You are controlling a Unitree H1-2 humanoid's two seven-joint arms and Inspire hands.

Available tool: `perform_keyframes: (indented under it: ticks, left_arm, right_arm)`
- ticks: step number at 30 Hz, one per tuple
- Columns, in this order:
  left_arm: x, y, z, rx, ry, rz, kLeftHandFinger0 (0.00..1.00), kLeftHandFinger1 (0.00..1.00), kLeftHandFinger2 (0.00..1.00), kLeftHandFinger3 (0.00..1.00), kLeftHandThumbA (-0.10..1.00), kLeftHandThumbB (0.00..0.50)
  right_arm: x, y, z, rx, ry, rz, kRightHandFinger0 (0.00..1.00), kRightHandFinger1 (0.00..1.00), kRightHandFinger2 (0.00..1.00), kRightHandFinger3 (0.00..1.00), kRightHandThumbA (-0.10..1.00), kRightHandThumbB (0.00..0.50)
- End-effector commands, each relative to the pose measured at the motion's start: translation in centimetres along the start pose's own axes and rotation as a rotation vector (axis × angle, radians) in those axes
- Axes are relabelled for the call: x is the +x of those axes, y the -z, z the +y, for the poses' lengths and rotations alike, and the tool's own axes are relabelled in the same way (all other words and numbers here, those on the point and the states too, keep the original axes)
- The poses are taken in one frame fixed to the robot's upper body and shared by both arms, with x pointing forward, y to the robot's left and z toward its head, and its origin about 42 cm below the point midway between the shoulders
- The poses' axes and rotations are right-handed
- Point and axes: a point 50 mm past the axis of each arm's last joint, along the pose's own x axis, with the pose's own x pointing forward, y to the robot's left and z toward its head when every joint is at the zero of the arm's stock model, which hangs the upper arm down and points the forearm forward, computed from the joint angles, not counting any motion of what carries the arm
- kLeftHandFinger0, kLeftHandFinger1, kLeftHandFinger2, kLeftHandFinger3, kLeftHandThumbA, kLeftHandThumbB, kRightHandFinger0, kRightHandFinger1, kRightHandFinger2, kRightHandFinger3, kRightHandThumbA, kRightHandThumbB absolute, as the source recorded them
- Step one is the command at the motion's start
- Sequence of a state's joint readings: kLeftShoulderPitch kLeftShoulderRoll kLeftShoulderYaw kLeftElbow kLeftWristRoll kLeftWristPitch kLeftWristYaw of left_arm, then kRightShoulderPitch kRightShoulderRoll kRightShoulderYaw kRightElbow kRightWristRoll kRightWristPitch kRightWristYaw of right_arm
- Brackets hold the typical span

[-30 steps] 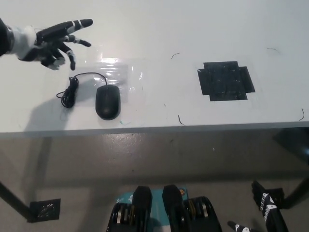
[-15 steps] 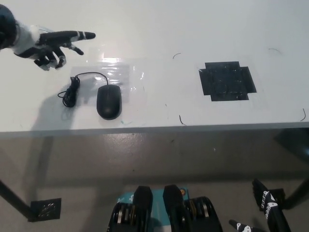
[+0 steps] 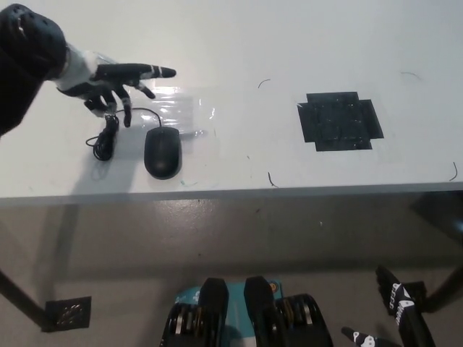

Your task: The robot uses left hand to click on the left button of the black mouse, which is placed on the left area of the table

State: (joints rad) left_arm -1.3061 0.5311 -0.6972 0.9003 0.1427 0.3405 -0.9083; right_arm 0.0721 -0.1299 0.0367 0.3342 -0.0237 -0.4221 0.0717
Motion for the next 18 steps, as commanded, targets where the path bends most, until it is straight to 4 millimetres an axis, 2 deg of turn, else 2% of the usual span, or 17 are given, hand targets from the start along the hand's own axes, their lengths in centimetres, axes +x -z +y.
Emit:
perform_keyframes:
  ticks: [1, 2, 3, 4, 5, 6, 7, 8, 10, 12, 14, 15, 18]
  left_arm:
    - [-1.8, -2.1, 2.0, 0.099, -0.033, -0.016, 0.03, 0.34, 0.67, 1.0, 1.0, 0.235]
    - [-1.5, -2.0, 1.8, 0.125, -0.031, -0.01, 0.13, 0.48, 0.78, 1.0, 1.0, 0.245]
    - [-1.3, -1.9, 1.8, 0.145, -0.037, -0.007, 0.43, 0.72, 0.89, 1.0, 1.0, 0.248]
    - [-1.2, -1.8, 1.8, 0.152, -0.043, -0.005, 0.51, 0.73, 0.83, 1.0, 1.0, 0.252]
    - [-1.1, -1.7, 1.7, 0.102, -0.035, 0.0, 0.27, 0.48, 0.66, 1.0, 1.0, 0.267]
    - [-1.0, -1.6, 1.7, 0.048, -0.025, 0.009, 0.1, 0.3, 0.48, 1.0, 1.0, 0.285]
    - [-0.9, -1.6, 1.7, 0.008, -0.017, 0.016, 0.02, 0.27, 0.52, 1.0, 1.0, 0.285]
    - [-0.9, -1.5, 1.6, 0.037, -0.022, 0.019, 0.02, 0.31, 0.62, 1.0, 1.0, 0.284]
    - [-0.9, -1.3, 1.6, 0.056, -0.015, 0.023, 0.0, 0.33, 0.67, 1.0, 1.0, 0.283]
    - [-0.7, -1.3, 1.5, 0.022, 0.032, 0.046, 0.0, 0.19, 0.51, 1.0, 1.0, 0.302]
    - [-0.6, -1.3, 1.6, 0.088, 0.013, 0.048, 0.01, 0.26, 0.54, 1.0, 1.0, 0.309]
    - [-0.6, -1.2, 1.6, 0.084, 0.023, 0.047, 0.0, 0.24, 0.52, 1.0, 1.0, 0.302]
    - [-0.6, -1.0, 1.5, 0.068, 0.032, 0.048, 0.0, 0.25, 0.54, 1.0, 1.0, 0.312]
  right_arm:
    - [1.0, -1.4, -0.5, -0.015, -0.011, -0.09, 1.0, 1.0, 1.0, 1.0, 1.0, 0.154]
    - [1.0, -1.4, -0.5, -0.013, -0.011, -0.09, 1.0, 1.0, 1.0, 1.0, 1.0, 0.162]
    - [1.0, -1.5, -0.5, -0.012, -0.009, -0.09, 1.0, 1.0, 1.0, 1.0, 1.0, 0.163]
    - [1.0, -1.6, -0.5, -0.011, -0.009, -0.089, 1.0, 1.0, 1.0, 1.0, 1.0, 0.163]
    - [0.9, -1.6, -0.6, -0.013, -0.009, -0.09, 1.0, 1.0, 1.0, 1.0, 1.0, 0.16]
    - [0.9, -1.7, -0.6, -0.013, -0.008, -0.09, 1.0, 1.0, 1.0, 1.0, 1.0, 0.154]
    - [0.9, -1.7, -0.6, -0.01, -0.007, -0.09, 1.0, 1.0, 1.0, 1.0, 1.0, 0.154]
    - [0.9, -1.7, -0.6, -0.014, -0.008, -0.088, 1.0, 1.0, 1.0, 1.0, 1.0, 0.156]
    - [0.9, -1.8, -0.6, -0.017, -0.012, -0.088, 1.0, 1.0, 1.0, 1.0, 1.0, 0.157]
    - [0.9, -1.7, -0.6, -0.012, -0.013, -0.084, 1.0, 1.0, 1.0, 1.0, 1.0, 0.173]
    - [1.1, -1.8, -0.6, -0.019, -0.014, -0.086, 1.0, 1.0, 1.0, 1.0, 1.0, 0.17]
    - [1.1, -1.9, -0.6, -0.015, -0.015, -0.088, 1.0, 1.0, 1.0, 1.0, 1.0, 0.167]
    - [1.1, -1.9, -0.6, -0.02, -0.015, -0.093, 1.0, 1.0, 1.0, 1.0, 1.0, 0.161]
